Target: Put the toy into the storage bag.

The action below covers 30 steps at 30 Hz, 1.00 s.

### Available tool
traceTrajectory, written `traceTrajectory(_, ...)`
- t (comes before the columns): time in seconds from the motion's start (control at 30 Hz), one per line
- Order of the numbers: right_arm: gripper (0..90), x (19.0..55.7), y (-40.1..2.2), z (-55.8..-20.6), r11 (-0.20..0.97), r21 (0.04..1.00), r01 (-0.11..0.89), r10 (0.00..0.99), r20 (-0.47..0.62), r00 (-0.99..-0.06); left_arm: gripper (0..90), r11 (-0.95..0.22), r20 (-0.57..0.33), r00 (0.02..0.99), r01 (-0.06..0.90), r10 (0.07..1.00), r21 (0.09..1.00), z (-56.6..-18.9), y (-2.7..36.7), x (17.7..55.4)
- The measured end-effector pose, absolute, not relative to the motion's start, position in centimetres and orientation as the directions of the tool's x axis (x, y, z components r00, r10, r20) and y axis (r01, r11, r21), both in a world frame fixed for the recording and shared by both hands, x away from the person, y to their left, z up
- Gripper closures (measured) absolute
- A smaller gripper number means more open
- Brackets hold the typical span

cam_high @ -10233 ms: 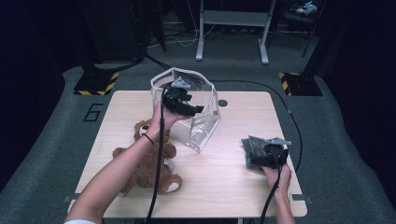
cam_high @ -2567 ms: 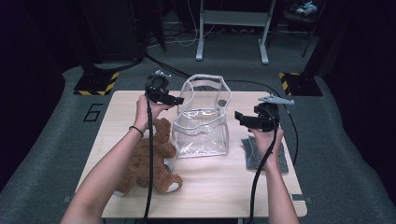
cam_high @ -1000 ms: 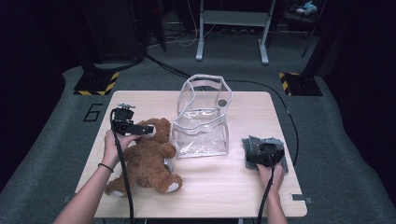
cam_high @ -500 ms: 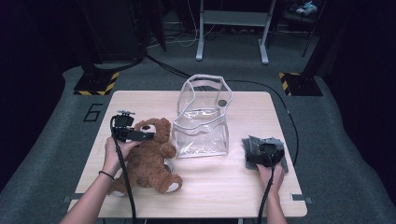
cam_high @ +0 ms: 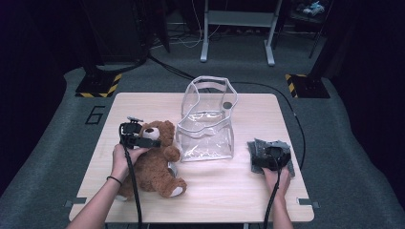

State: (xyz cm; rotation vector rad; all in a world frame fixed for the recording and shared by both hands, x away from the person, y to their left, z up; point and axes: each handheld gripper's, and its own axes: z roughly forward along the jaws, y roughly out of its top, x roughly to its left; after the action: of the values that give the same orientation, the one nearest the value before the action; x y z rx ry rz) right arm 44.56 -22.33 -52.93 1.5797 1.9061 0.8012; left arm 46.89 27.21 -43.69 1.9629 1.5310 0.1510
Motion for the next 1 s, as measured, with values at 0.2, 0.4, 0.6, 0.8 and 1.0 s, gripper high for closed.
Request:
traceTrajectory(0.2,0.2,44.5,-22.3,-52.9,0.140,0.732,0.667,0.984,-0.030,-0.173,0.0,-0.123,-0.266,0.290,0.854,0.919,0.505,-44.8,26.9,47.3)
traceTrajectory(0.4,0.3,44.5,-22.3,-52.9,0.140,0.732,0.667,0.985,-0.032,-0.172,3.4,-0.096,-0.264,0.254,0.864,0.930,0.494,-45.6,27.3,47.5)
traceTrajectory(0.6,0.3,44.5,-22.3,-52.9,0.138,0.733,0.666,0.985,-0.032,-0.169,15.4,-0.091,-0.260,0.276,0.827,0.925,0.555,-46.6,27.4,46.5)
traceTrajectory(0.8,0.4,44.5,-22.3,-52.9,0.140,0.733,0.666,0.985,-0.033,-0.170,38.1,-0.144,-0.220,0.334,0.788,0.916,0.598,-47.2,26.7,45.8)
traceTrajectory(1.0,0.6,44.5,-22.3,-52.9,0.139,0.734,0.665,0.985,-0.033,-0.170,55.1,-0.150,-0.228,0.371,0.757,0.900,0.636,-47.2,27.0,45.7)
